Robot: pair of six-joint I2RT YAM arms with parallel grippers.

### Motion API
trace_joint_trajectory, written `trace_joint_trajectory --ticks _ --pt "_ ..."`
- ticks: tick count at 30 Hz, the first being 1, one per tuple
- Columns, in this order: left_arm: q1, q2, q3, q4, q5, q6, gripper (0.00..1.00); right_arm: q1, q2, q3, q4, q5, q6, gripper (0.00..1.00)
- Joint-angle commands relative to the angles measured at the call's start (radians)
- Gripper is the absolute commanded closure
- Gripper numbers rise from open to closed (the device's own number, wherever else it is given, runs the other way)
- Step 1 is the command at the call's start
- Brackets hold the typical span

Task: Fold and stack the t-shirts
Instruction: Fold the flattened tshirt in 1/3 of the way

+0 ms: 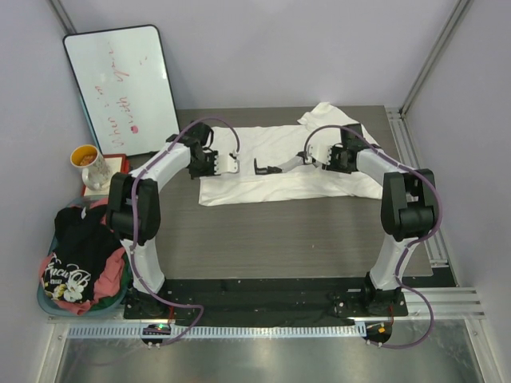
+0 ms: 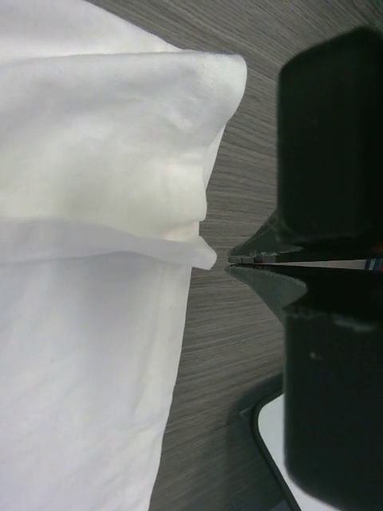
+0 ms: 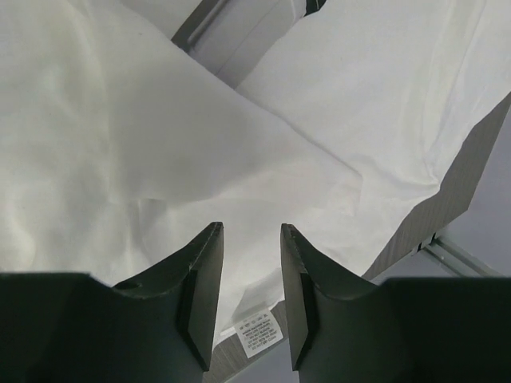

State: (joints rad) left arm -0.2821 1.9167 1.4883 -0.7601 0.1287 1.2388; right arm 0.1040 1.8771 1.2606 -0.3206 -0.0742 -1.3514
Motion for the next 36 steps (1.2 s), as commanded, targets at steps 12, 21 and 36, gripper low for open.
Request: trace_joint_trajectory --ticks 12,21,36 --pt "0.000 -0.048 -0.040 -0.001 0.000 0.002 1.00 0.051 0.014 0.111 -0.193 -0.090 0.064 0.53" --pt "0.000 -0.056 -0.048 0.005 -0.012 0.008 1.00 0.069 0.053 0.128 -0.196 -0.088 0.087 0.52" --pt "0.000 -0.041 -0.040 0.018 -0.008 0.016 1.00 0.072 0.030 0.143 -0.251 -0.093 0.103 0.49"
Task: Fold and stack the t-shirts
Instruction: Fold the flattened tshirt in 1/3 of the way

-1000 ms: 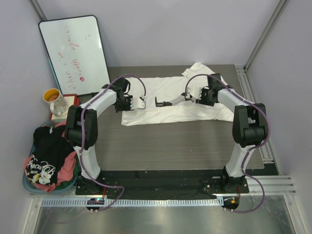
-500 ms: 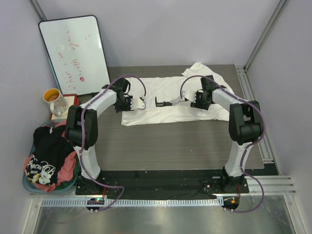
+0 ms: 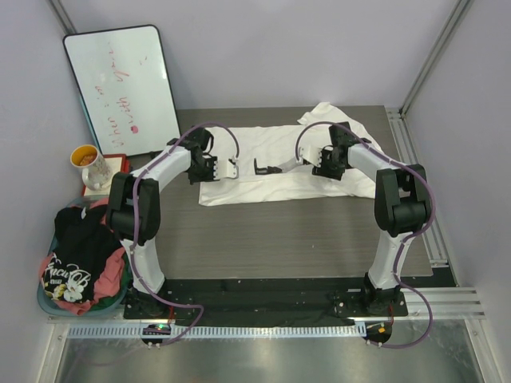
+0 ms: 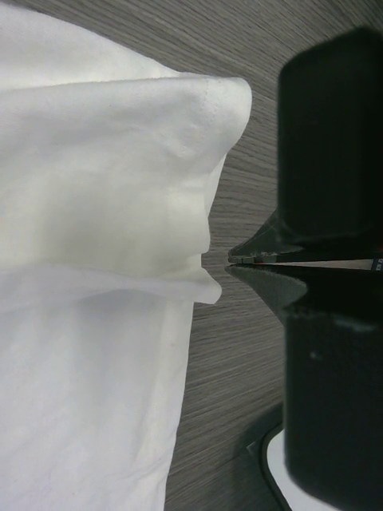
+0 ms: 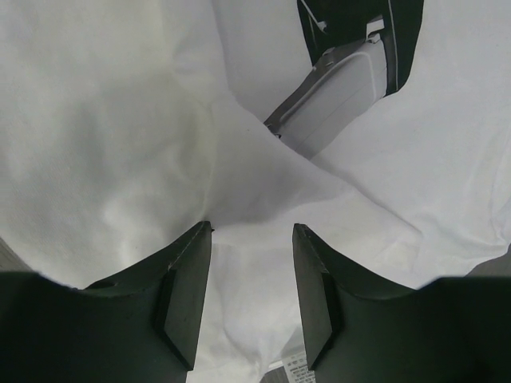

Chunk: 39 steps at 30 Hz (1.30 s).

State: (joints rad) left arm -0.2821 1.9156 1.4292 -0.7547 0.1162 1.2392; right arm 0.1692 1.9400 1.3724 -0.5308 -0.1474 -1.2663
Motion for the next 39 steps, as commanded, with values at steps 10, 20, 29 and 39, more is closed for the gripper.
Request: trace_joint_trajectory --ticks 10,20,29,39 --pt "0.000 -0.024 0.037 0.011 0.010 0.019 1.00 0.016 -0.021 0.033 -0.046 -0.018 0.031 0.50" --pt "0.000 -0.013 0.045 0.017 0.011 0.019 1.00 0.016 0.037 0.056 -0.012 0.014 0.036 0.58" --pt "0.000 -0.013 0.043 0.025 0.013 0.019 1.00 0.015 0.054 0.073 -0.006 0.035 0.030 0.86" --pt "0.000 -0.007 0.048 0.026 0.022 0.019 1.00 0.016 0.039 0.137 0.006 0.046 0.013 0.99"
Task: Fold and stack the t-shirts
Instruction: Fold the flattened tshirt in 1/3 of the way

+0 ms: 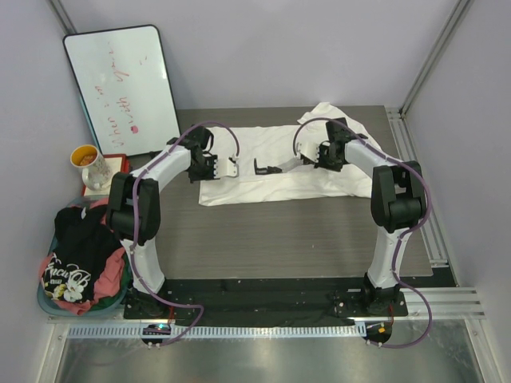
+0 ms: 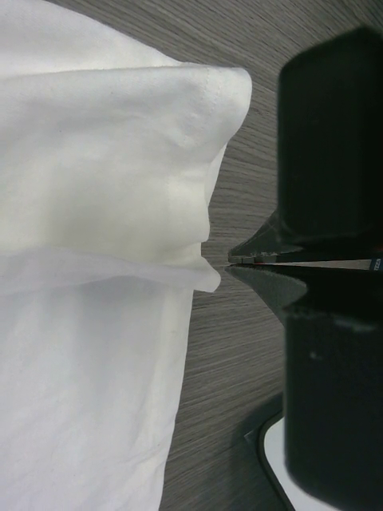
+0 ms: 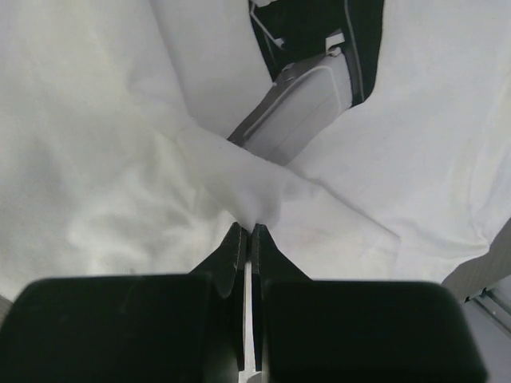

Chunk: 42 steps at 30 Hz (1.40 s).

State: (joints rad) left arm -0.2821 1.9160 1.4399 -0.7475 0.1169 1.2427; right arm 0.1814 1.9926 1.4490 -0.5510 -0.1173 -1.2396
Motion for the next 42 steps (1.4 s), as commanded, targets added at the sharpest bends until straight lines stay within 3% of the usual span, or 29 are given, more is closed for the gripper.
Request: trace_joint_trajectory --ticks 1,20,23,24,27,29,30,37,40,42 --pt "0.000 -0.008 0.040 0.020 0.021 0.014 1.00 0.004 -0.014 0.066 0.031 0.018 -0.021 0.99" --pt "0.000 0.003 0.034 0.033 0.029 -0.003 1.00 0.056 0.135 0.162 0.381 0.077 -0.123 0.99" --pt "0.000 0.011 0.043 0.033 0.030 -0.003 1.00 0.069 0.133 0.123 0.512 0.087 -0.129 0.80" --pt "0.000 0.014 0.045 0.033 0.030 -0.003 1.00 0.072 0.133 0.096 0.595 0.094 -0.132 0.60" --pt "0.000 0.023 0.056 0.033 0.030 0.000 1.00 0.081 0.135 0.053 0.715 0.113 -0.135 0.33" --pt "0.000 0.025 0.063 0.031 0.027 0.003 1.00 0.082 0.127 0.042 0.731 0.153 -0.129 0.29" --pt "0.000 0.026 0.065 0.031 0.026 0.004 1.00 0.082 0.126 0.036 0.729 0.159 -0.127 0.22" --pt "0.001 0.014 0.065 0.028 0.009 0.024 1.00 0.049 0.065 0.020 0.637 0.234 -0.054 0.22" --pt "0.004 0.006 0.062 0.007 0.021 0.034 1.00 0.003 0.022 0.056 0.478 0.258 0.038 0.31" --pt "0.004 0.002 0.059 -0.012 0.035 0.043 1.00 -0.041 -0.009 0.071 0.372 0.257 0.080 0.47"
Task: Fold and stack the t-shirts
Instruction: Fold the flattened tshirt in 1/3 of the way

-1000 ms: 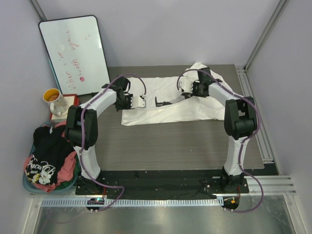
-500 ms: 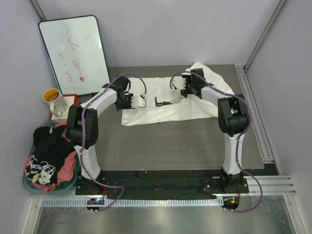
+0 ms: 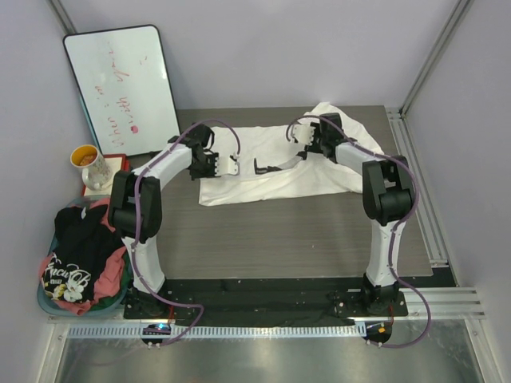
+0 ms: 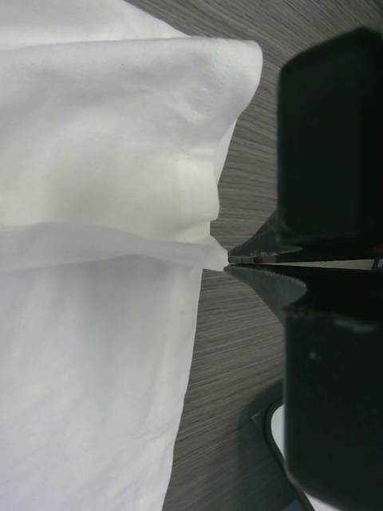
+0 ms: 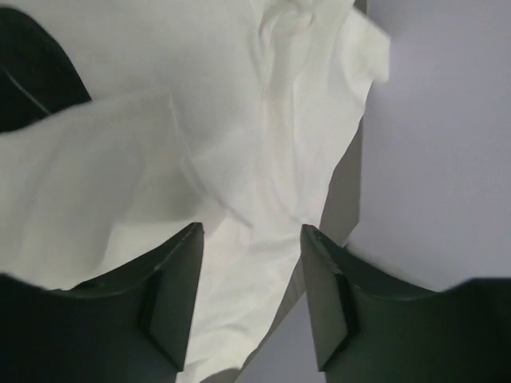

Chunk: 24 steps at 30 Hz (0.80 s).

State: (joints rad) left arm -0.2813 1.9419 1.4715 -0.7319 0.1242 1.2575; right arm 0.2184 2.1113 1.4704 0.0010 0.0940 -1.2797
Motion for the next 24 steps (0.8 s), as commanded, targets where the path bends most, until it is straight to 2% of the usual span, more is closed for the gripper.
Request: trace_joint_trajectory --ticks 1,2,5,11,16,24 --pt "0.004 -0.024 0.020 -0.029 0.032 0.029 1.00 -0.094 -0.134 0.050 -0.211 0.043 0.126 0.53" --pt "0.004 -0.024 0.015 -0.029 0.040 0.029 1.00 -0.111 -0.140 0.051 -0.266 0.038 0.132 0.67" --pt "0.004 -0.017 0.018 -0.037 0.071 0.037 1.00 -0.163 -0.152 0.057 -0.363 0.024 0.164 0.84" --pt "0.007 0.008 0.150 -0.256 0.230 0.085 1.00 -0.205 -0.168 0.038 -0.469 -0.026 0.195 0.95" --pt "0.007 0.054 0.230 -0.437 0.273 0.140 1.00 -0.205 -0.178 -0.011 -0.513 -0.080 0.200 0.97" --pt "0.004 0.147 0.325 -0.589 0.307 0.197 1.00 -0.206 -0.146 -0.018 -0.552 -0.112 0.212 0.97"
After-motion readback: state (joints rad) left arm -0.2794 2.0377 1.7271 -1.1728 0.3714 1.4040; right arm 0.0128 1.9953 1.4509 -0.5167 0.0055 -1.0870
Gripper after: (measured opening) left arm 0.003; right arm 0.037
